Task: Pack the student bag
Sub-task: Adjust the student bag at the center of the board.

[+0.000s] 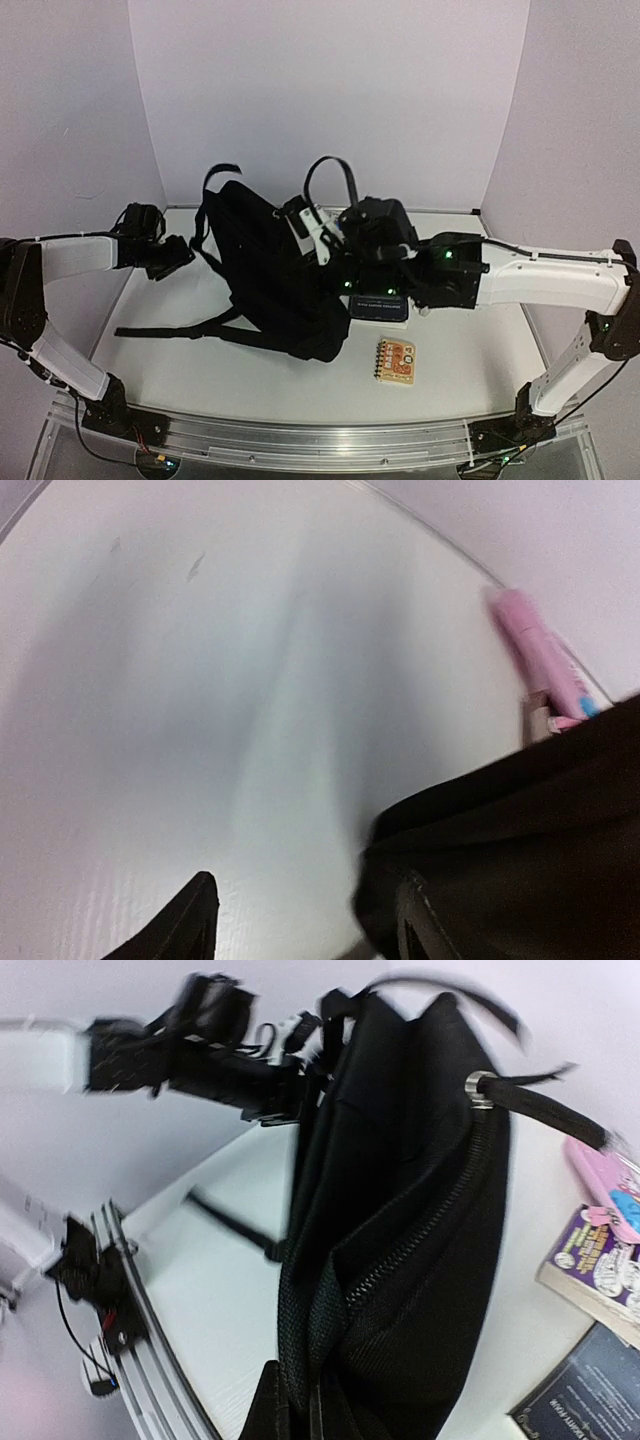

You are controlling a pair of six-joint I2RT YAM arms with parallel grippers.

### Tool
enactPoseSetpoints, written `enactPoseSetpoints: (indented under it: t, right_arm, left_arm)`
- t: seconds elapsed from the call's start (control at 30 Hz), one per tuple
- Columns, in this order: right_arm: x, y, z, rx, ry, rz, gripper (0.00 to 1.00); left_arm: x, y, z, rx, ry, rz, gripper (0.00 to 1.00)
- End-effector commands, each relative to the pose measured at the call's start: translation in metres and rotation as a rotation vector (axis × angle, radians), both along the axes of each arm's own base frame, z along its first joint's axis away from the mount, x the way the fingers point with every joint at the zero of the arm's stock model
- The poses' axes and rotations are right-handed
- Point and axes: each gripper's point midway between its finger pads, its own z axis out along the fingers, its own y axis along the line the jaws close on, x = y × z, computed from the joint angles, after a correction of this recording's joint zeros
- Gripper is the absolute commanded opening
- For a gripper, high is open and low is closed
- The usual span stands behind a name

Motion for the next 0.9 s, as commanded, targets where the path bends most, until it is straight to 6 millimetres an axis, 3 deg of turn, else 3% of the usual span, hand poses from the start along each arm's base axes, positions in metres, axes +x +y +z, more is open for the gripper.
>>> enactPoseSetpoints:
  t: [0.0,0.17,0.3,0.47,0.67,0.87]
  right_arm:
    - [-0.029,0.020,-0.008,-0.054,-0.095,0.026,0.00]
    - [-0.067,0.041,-0.046,-0.182,-0.120,0.050,0.00]
    - [-0.071,0.049,-0.077,-0.230,-0.074,0.038,0.00]
    - [-0.063,0.046,-0.116,-0.300,-0.052,-0.029,0.00]
    - [-0.046,0.037,-0.150,-0.378,-0.074,-0.118,0.00]
    - [-0.022,0.019,-0.180,-0.431,-0.034,-0.182,0.00]
  left_arm:
    - [-0.021,0.028,-0.033,-0.080,0.120,0.134,0.67]
    - [-0.034,0.060,-0.042,-0.121,0.188,0.249,0.75]
    - [-0.041,0.093,-0.026,-0.138,0.180,0.361,0.84]
    - [-0.049,0.118,0.009,-0.114,0.126,0.424,0.91]
    - [-0.056,0.116,0.045,-0.086,0.058,0.377,0.92]
    - [-0.066,0.100,0.050,-0.121,0.065,0.291,0.92]
